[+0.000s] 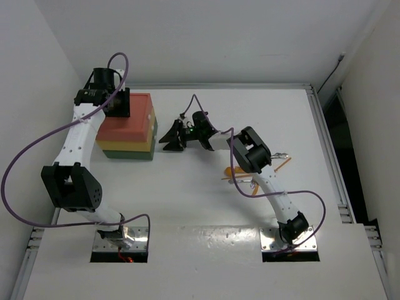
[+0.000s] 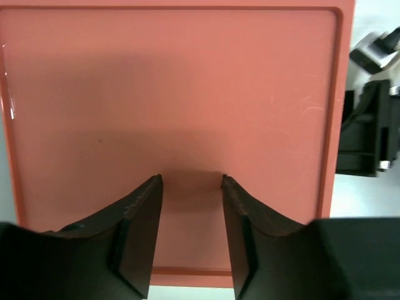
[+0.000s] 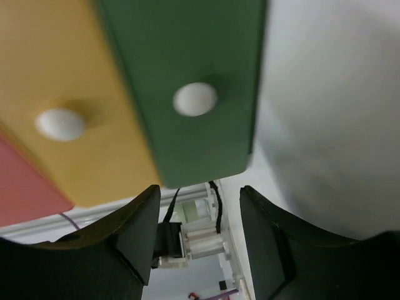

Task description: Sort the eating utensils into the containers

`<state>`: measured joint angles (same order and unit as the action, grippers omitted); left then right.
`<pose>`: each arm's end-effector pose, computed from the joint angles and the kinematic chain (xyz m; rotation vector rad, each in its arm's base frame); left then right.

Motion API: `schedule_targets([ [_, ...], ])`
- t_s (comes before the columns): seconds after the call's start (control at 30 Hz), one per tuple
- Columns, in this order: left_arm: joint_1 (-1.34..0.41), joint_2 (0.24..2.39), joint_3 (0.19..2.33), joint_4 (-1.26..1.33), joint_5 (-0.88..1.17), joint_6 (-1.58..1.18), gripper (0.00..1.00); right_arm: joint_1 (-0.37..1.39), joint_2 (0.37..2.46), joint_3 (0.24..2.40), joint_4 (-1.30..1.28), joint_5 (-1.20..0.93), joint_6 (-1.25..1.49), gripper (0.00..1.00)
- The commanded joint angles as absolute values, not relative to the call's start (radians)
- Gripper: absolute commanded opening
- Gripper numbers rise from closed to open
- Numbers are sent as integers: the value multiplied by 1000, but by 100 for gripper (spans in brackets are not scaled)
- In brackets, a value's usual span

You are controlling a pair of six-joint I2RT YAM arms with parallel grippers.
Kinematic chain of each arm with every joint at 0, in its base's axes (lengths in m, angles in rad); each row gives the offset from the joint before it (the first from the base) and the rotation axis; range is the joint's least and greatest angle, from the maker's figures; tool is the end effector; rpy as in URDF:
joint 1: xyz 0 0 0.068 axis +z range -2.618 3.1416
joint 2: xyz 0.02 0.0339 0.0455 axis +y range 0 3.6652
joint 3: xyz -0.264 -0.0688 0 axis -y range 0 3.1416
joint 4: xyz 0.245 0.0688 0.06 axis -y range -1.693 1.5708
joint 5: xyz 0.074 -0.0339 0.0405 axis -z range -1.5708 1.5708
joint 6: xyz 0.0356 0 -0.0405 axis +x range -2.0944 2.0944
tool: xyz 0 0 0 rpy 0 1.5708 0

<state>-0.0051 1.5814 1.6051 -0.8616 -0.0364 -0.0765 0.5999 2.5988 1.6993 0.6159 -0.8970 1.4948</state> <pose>0.3396 -0.0004 0.3618 -0.1028 2.4058 0.0061 0.4282 0.3266 0.0684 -0.2383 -2.3504 -1.9782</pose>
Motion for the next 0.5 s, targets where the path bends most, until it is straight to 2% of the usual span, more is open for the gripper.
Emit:
schedule_targets([
  [0.0,5,1591,1559,-916,11,-69,50,618,2648,1767,716,-865,1561,55],
  [0.47,23,1562,1519,-925,20,-60,52,657,2749,1855,781,-724,1664,46],
])
